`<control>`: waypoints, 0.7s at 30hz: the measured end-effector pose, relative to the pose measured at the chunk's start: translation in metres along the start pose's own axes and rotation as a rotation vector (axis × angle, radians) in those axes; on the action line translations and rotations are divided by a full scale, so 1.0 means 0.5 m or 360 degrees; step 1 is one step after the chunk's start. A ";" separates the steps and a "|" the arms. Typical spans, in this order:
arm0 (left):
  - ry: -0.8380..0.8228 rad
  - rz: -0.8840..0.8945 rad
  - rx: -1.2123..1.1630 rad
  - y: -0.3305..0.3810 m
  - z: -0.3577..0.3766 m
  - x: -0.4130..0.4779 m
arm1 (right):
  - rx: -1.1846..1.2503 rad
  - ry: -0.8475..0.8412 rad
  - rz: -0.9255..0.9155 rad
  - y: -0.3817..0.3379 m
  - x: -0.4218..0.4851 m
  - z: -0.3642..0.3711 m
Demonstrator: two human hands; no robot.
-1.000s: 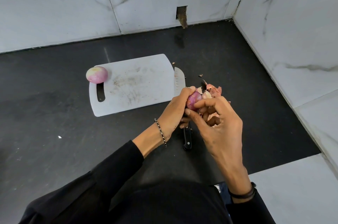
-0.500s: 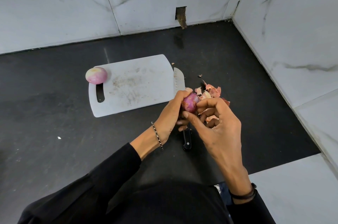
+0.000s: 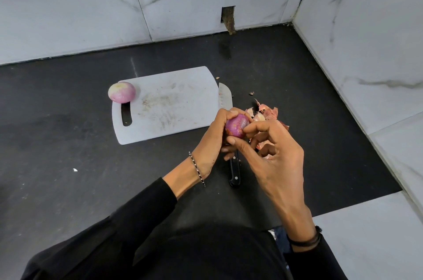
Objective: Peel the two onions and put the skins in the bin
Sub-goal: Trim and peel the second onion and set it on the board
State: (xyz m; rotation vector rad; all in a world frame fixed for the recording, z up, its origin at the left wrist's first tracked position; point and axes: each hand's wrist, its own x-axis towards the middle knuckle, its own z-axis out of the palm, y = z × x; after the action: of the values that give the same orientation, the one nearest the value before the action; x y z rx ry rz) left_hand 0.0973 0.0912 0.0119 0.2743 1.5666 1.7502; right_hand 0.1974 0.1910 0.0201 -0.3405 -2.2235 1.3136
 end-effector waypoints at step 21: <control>0.0048 0.0224 0.0732 0.005 0.014 0.000 | 0.0124 -0.0045 0.0171 0.011 0.005 -0.009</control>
State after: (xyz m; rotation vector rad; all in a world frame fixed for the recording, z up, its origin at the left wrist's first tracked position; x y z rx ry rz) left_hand 0.1006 0.0964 0.0159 0.5958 2.0032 1.4798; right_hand 0.1974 0.1982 0.0181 -0.4199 -2.1965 1.4657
